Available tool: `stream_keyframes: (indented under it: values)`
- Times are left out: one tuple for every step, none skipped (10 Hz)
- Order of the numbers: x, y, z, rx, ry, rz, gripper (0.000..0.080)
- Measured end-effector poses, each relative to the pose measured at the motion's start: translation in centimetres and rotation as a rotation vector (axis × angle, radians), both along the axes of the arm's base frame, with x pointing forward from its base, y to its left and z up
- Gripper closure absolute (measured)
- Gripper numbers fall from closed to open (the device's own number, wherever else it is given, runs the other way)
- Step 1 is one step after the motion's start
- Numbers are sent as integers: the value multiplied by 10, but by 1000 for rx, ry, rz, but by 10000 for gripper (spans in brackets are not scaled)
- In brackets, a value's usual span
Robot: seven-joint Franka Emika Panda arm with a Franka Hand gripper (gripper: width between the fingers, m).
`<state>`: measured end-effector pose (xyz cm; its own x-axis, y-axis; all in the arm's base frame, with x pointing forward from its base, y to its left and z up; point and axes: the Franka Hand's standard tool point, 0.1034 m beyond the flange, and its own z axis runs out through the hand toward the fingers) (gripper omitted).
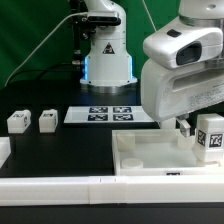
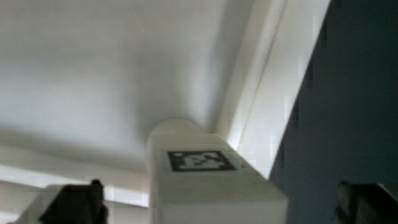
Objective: Assemble one leg
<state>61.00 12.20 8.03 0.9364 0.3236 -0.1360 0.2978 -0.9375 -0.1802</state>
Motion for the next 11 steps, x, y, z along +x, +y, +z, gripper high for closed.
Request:
stream_keyframes:
  values:
    - [1,0,1,0,-1,1,182]
    - [1,0,1,0,-2,2,182]
    - [1,0,1,1,-3,5,318]
    - [1,-1,1,1,-5,8,454]
    - [1,-1,1,1,-5,8,454]
    - [1,-1,1,-3,-2,-14,483]
    - [1,-1,1,-6,0,-29,483]
    - [1,-1,1,-5,0,-25,483]
    - [1,1,1,-16,10,-105,483]
    - [1,2,1,-30,23,-195,483]
    - [1,3,1,-38,31,-254,483]
